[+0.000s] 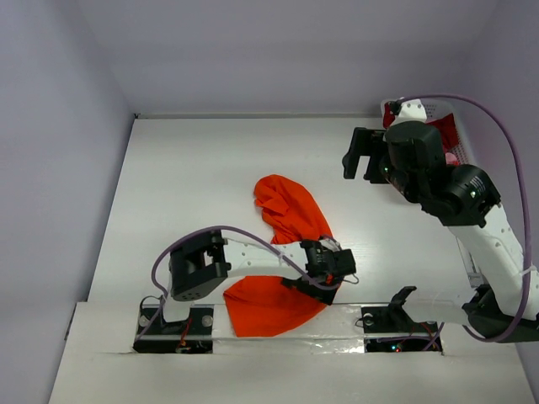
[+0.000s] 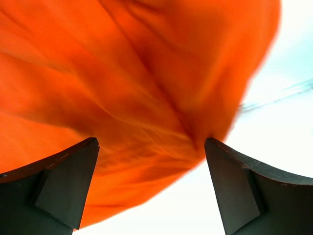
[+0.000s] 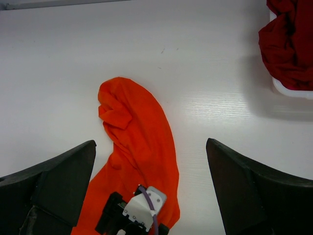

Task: Fold and stack the t-shirts
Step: Move the tshirt to the center of the board

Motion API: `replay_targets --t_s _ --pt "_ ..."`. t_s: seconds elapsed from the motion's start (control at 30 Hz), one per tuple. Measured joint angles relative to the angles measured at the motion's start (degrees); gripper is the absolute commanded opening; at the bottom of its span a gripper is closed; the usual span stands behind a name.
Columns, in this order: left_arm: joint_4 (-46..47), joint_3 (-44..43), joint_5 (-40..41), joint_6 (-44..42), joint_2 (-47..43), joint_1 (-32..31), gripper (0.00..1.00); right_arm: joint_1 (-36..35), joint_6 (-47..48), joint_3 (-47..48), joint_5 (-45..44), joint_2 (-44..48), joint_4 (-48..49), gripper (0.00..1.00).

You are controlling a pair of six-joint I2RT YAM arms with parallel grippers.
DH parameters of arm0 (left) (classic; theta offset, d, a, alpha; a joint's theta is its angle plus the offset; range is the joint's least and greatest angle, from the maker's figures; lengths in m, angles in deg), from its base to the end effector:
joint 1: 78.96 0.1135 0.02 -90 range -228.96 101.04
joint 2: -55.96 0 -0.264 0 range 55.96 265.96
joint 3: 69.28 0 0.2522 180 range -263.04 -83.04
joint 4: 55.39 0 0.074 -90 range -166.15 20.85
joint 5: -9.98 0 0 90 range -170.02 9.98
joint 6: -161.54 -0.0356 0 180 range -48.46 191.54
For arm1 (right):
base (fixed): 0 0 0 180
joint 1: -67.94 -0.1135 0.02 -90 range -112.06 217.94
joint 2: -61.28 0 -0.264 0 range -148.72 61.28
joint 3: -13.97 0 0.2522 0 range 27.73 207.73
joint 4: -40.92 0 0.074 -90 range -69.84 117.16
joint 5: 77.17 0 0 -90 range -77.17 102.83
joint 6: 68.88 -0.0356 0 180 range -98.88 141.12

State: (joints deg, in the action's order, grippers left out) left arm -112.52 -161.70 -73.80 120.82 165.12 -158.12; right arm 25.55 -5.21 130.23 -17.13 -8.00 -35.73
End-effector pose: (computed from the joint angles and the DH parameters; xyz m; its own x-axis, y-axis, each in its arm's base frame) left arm 0.0750 -0.3711 0.1852 -0.8536 0.4514 -0.2601 0.4963 0.8563 -0.1427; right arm 0.1521 0.1148 0.4929 -0.4446 0.1145 -0.8884 -0.0741 0.9837 0.1638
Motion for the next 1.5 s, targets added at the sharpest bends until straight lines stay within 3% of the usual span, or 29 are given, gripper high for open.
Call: replay_targets --t_s 0.3,0.47,1.37,1.5 --pt "-1.9 -0.7 0.1 3.9 -0.1 -2.4 0.87 0.0 1.5 -4.1 0.4 3.2 0.3 1.00" --pt "-2.6 -0.7 -0.1 5.3 -0.1 -2.9 0.77 0.0 2.3 -4.8 0.7 3.2 0.6 1.00" --pt "-3.5 -1.1 1.2 8.0 2.3 -3.6 0.59 0.0 2.6 -5.1 1.9 4.1 0.8 1.00" --pt "-3.3 -1.1 1.6 8.3 2.3 -3.6 0.52 0.0 2.6 -5.4 2.0 4.1 0.8 1.00"
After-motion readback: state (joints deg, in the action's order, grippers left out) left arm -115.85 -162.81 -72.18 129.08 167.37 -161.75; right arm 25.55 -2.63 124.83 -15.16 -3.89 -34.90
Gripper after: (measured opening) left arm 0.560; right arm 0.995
